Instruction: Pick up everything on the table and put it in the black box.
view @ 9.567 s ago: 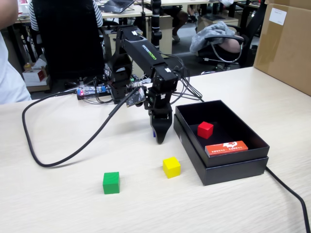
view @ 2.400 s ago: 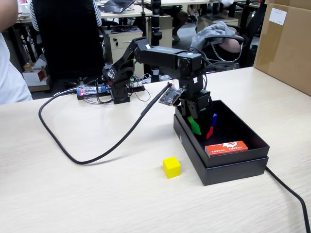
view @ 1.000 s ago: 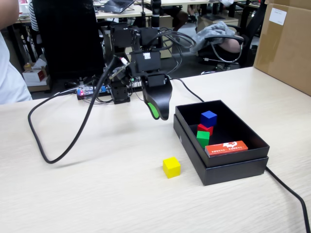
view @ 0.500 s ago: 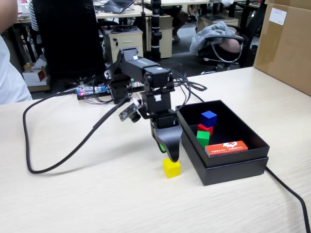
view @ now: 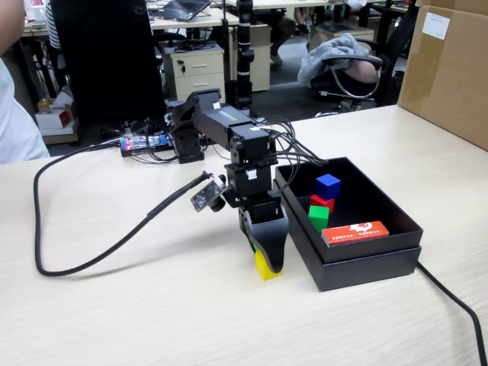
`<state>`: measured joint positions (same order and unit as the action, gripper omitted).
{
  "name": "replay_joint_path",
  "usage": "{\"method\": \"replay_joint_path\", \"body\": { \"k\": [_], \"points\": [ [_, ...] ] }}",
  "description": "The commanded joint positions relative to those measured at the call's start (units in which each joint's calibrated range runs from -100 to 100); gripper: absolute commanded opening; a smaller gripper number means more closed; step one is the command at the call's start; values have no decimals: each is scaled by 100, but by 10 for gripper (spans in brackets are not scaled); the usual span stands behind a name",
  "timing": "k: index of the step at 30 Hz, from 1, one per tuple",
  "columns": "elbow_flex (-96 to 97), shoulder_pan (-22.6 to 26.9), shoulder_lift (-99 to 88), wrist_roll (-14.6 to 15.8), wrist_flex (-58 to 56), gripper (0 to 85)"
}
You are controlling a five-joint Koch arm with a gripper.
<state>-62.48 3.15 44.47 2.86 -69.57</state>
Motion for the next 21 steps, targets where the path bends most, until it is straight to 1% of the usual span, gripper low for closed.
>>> {"method": "replay_joint_path", "body": {
  "k": [1,3,5,7,10,12,18,20,21],
  "points": [
    [-352,0,-69,-68,24,237],
    [-343,-5,-58,-68,24,133],
    [-325,-10,-58,-68,15,68],
    [-316,-15,-81,-68,-36,23],
    [-207,-15,-333,-59,-209,11],
    [38,-15,-815,-29,-252,11],
    [963,68,-3179,24,-261,11],
    [1244,151,-3913,24,-261,11],
    [1470,274,-4475,24,-261,11]
  ]
}}
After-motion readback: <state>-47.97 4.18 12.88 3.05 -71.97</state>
